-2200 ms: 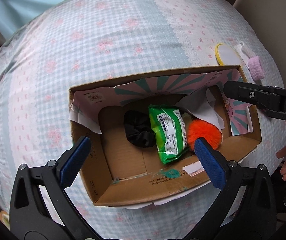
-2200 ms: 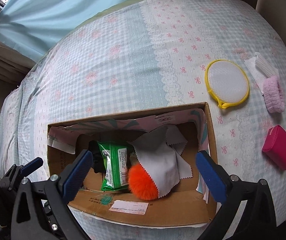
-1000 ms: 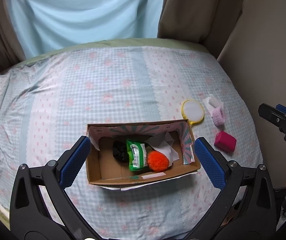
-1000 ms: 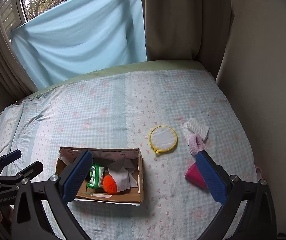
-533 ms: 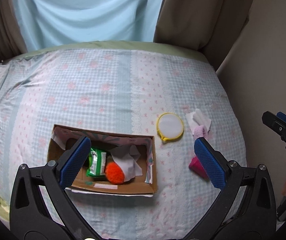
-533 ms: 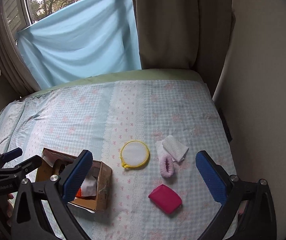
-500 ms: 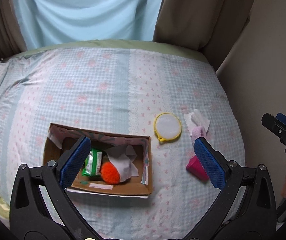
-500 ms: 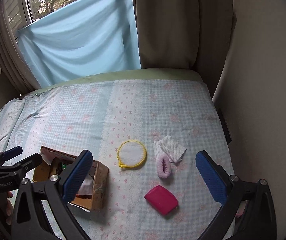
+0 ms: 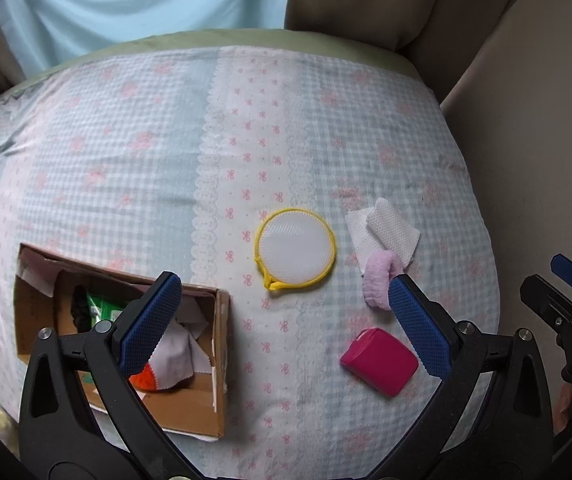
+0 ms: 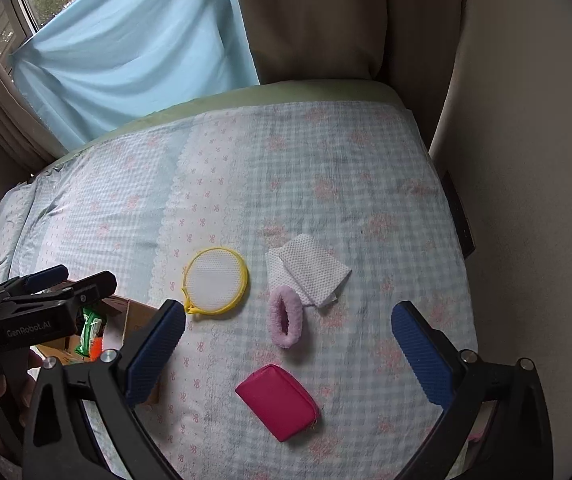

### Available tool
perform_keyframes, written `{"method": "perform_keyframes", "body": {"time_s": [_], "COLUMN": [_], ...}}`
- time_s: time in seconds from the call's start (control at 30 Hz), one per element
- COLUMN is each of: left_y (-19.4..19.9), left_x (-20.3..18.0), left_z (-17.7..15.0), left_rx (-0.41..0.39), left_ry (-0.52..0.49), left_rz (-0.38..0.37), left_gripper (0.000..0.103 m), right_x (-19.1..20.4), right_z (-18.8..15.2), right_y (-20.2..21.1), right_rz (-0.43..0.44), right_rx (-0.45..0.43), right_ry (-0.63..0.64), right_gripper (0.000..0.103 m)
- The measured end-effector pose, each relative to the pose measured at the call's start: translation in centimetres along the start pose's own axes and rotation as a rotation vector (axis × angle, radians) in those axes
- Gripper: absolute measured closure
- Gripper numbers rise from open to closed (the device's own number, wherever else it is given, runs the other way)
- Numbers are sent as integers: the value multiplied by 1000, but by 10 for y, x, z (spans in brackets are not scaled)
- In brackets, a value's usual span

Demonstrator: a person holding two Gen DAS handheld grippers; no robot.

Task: Organize soft objects
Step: 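Withdraw both tools and reach toward the yellow mesh pad and pink hair tie, then grasp the yellow mesh pad with the left tool while the right tool grasps the pink hair tie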

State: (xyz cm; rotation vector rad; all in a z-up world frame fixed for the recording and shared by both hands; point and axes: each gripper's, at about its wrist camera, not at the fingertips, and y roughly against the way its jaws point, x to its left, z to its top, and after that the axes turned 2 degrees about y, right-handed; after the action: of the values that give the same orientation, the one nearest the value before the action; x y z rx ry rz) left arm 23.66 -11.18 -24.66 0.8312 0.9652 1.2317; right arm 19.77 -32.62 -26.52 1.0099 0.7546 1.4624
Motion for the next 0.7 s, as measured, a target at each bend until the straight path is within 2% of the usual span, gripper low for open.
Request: {"method": "perform_keyframes", "body": {"time_s": [0.13,0.5,0.7], "left_y": [-48,-187,-241], "left_x": [-10,-49,-62], "left_z": [12,32,19], "left_rx": [76,360,475], "left_ry": [-61,-338,-484], "left_rz": [-9,5,34], "left_gripper": [0,0,0], "right_x": [-7,-5,0], "right_z": [-4,-32,-39], "right_y": [-38,-143,-178], "right_rz": [2,29,30], "right_rx": [47,199,256], "right_ry": [-14,-35,3], "right_gripper": [0,1,12]}}
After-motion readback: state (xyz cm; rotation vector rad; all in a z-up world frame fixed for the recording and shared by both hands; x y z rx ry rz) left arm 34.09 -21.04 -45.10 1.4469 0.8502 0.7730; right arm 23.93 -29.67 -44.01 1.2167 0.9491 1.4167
